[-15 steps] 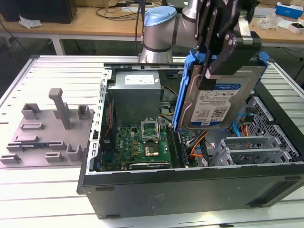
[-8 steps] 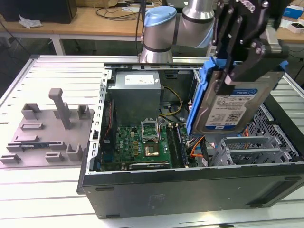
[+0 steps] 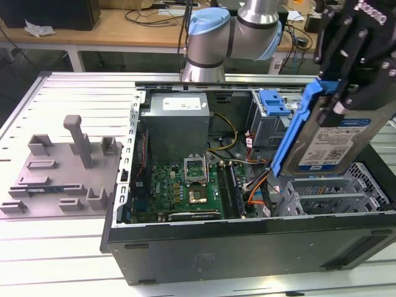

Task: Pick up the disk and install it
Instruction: 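Insert the disk into the insertion slot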

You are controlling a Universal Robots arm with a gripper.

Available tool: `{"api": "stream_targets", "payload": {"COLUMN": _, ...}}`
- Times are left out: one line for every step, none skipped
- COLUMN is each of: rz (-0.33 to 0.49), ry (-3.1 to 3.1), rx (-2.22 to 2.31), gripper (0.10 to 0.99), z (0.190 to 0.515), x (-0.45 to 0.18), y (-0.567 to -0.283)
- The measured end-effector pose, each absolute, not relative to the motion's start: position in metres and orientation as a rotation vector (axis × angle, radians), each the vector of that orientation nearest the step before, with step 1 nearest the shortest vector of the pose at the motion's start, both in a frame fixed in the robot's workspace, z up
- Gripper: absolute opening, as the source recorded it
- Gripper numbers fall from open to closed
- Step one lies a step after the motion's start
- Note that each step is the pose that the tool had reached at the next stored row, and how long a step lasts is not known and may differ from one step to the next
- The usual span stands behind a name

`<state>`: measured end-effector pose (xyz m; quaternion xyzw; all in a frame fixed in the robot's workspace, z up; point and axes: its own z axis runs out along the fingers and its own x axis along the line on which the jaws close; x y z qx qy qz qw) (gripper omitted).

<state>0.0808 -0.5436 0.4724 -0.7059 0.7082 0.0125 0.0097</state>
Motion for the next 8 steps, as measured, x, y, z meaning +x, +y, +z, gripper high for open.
{"api": "stream_targets", "payload": {"rz": 0.039, "ry": 2.211, "rx": -2.204, "gripper": 0.365, "z": 0.472, "x": 0.084, "y": -0.544}}
{"api": "stream_targets", "payload": {"rz": 0.039, "ry": 2.211, "rx": -2.204, "gripper": 0.365, "z": 0.471, "x": 0.093, "y": -0.544}}
{"api": "stream_targets", "payload": {"rz": 0.039, "ry": 2.211, "rx": -2.204, "gripper": 0.365, "z": 0.471, "x": 0.098, "y": -0.544}}
{"api": "stream_targets", "payload": {"rz": 0.039, "ry": 2.211, "rx": -2.204, "gripper": 0.365, "z": 0.470, "x": 0.102, "y": -0.544}}
{"api": "stream_targets", "payload": {"rz": 0.039, "ry": 2.211, "rx": -2.204, "gripper": 0.365, "z": 0.470, "x": 0.109, "y": -0.544}}
{"api": "stream_targets", "payload": {"rz": 0.039, "ry": 2.211, "rx": -2.204, "gripper": 0.365, "z": 0.469, "x": 0.111, "y": -0.544}}
{"api": "stream_targets", "payload": {"rz": 0.039, "ry": 2.211, "rx": -2.204, "gripper": 0.365, "z": 0.469, "x": 0.113, "y": -0.544}}
{"api": "stream_targets", "payload": {"rz": 0.039, "ry": 2.211, "rx": -2.204, "gripper": 0.365, "z": 0.469, "x": 0.113, "y": -0.544}}
